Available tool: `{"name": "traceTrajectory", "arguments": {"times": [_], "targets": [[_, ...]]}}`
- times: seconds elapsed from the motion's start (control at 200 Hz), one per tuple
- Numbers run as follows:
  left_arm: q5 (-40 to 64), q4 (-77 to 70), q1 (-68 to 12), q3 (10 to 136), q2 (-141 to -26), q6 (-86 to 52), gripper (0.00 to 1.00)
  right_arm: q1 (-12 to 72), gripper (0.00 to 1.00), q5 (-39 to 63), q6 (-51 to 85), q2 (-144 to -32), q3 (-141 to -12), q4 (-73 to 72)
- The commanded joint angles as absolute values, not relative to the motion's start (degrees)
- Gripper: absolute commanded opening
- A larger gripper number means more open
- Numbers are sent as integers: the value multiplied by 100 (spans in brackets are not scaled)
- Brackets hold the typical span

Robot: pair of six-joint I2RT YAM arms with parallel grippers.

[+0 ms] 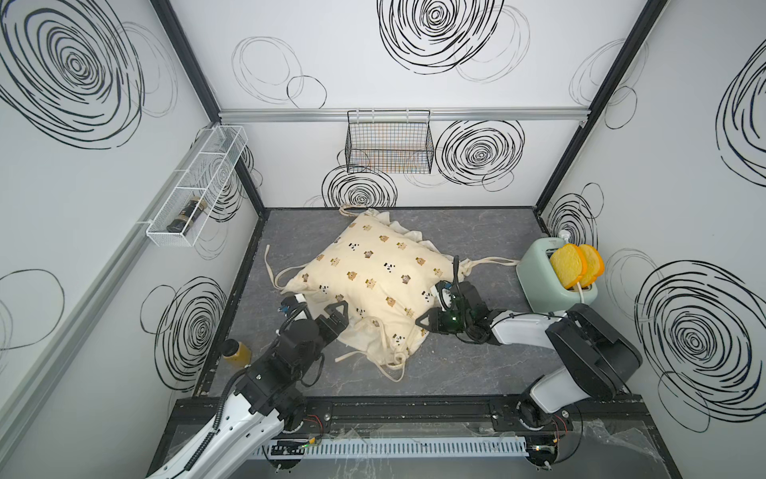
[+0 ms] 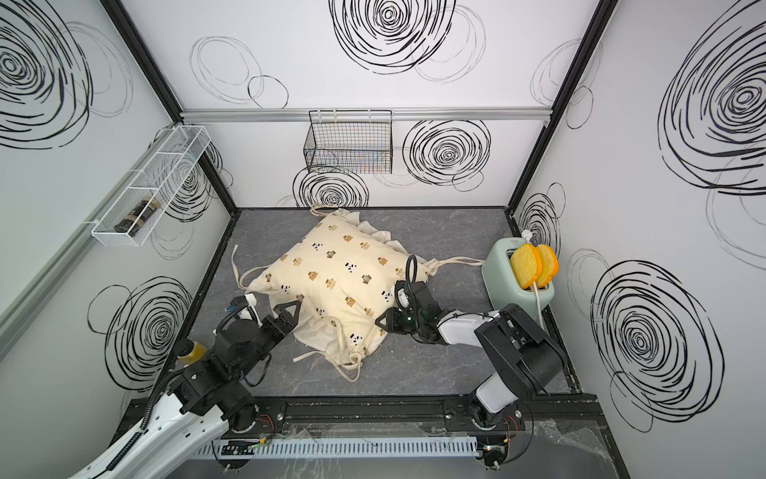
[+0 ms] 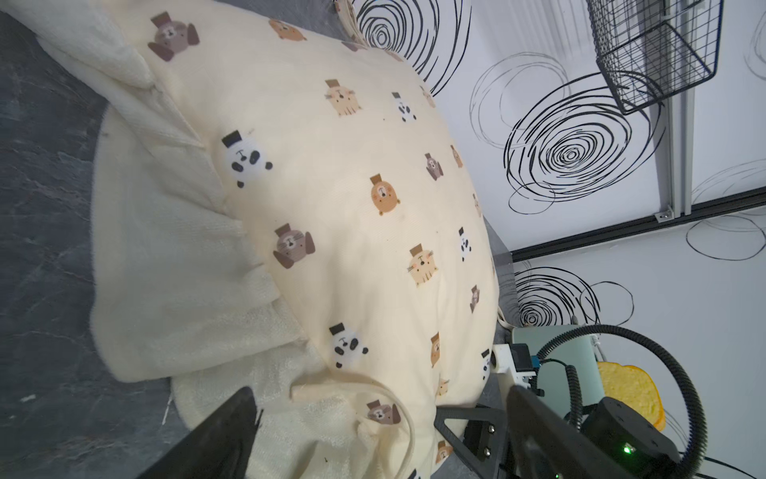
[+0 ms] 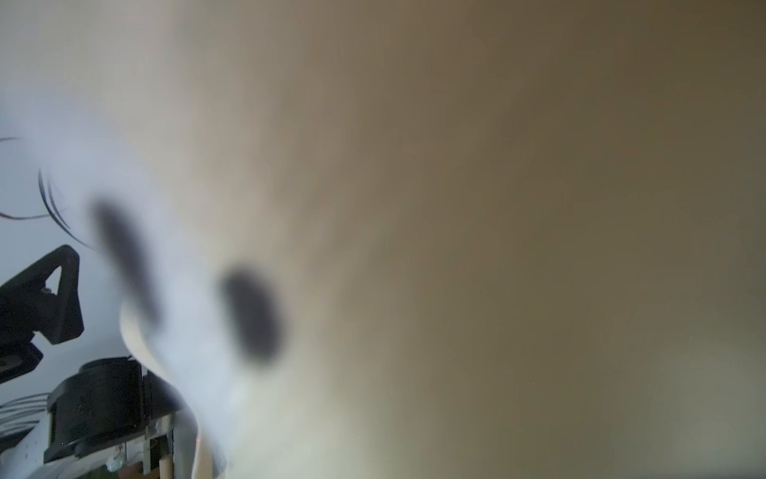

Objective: Zip up pillowcases
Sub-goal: Adjust the pillowcase at the center of the board.

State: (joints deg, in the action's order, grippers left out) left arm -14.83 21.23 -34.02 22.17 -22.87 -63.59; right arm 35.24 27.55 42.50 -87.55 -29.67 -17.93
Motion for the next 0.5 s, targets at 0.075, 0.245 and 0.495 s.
{"name": "traceTrajectory", "arguments": {"times": [0.075,0.245,0.495], "targets": [[-1176,2189,-3102,2716,-2562,-5437,96,2423,7,2415,3197,-8374,-3341,-427],[-1072,2109,-2788,3077,-3045,-4652,96,1283,8,1490,795,-9121,-4722,1646],[-886,1360,-1579,3323,-3751,-3737,96,1057,12,691,224,-11222,-6992,2629]]}}
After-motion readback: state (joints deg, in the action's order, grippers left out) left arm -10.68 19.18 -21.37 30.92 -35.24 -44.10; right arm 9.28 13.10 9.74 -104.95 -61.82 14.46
